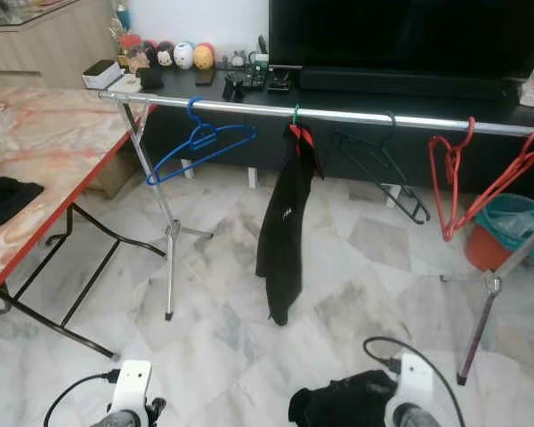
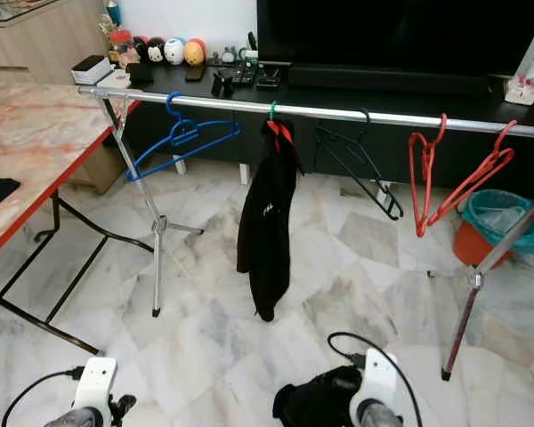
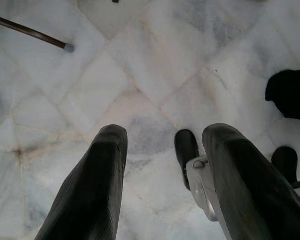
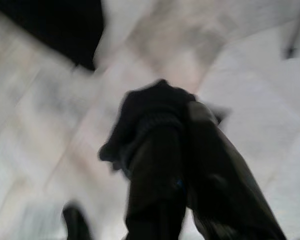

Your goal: Hang hanger

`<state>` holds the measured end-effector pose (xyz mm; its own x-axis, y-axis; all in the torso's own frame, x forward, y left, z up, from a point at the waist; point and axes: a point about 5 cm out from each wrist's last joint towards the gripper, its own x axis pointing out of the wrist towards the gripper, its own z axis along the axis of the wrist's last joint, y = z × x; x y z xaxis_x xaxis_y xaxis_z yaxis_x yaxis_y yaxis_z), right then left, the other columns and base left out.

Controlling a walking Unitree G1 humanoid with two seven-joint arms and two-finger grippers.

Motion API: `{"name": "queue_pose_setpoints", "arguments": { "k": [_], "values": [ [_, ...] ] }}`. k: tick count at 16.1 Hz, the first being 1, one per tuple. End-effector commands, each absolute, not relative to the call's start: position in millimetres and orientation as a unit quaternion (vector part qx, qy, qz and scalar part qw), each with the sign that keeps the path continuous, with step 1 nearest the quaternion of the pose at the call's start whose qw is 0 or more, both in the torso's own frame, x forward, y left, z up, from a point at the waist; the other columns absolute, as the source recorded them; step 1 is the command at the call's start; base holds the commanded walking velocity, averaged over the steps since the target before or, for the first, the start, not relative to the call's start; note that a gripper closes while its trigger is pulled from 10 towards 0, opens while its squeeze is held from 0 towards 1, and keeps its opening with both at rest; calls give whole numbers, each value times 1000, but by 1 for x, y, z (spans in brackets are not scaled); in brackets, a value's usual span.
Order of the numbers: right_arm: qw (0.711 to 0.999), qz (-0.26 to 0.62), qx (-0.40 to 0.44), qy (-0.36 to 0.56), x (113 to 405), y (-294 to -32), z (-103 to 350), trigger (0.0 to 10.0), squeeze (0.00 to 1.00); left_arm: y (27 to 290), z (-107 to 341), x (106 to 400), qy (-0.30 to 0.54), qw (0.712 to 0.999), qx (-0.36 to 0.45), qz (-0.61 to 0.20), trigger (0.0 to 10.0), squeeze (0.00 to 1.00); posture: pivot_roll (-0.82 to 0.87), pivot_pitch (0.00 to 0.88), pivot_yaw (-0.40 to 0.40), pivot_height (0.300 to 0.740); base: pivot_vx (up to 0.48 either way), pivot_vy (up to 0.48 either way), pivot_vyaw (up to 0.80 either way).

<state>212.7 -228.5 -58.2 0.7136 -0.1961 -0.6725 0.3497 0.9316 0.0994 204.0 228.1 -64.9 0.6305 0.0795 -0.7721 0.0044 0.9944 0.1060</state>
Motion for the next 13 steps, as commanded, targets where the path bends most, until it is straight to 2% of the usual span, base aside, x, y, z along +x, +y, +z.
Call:
{"name": "queue_pose_setpoints", "arguments": {
  "k": [1, 10, 13],
  "values": [
    [944, -159, 113, 267, 245, -238, -31, 10000, 0, 229, -65, 203, 430, 901, 46, 22, 10000, 0, -64, 0, 18, 719, 0, 0, 0],
    [966, -117, 96, 211, 274, -229, -8, 10000, 0, 229, -64, 205, 425, 904, 44, 22, 10000, 0, -61, 0, 15, 719, 0, 0, 0],
    [966, -112, 100, 209, 272, -223, -10, 10000, 0, 228, -64, 204, 425, 904, 44, 20, 10000, 0, -64, 0, 17, 719, 0, -480, 0]
  ]
}}
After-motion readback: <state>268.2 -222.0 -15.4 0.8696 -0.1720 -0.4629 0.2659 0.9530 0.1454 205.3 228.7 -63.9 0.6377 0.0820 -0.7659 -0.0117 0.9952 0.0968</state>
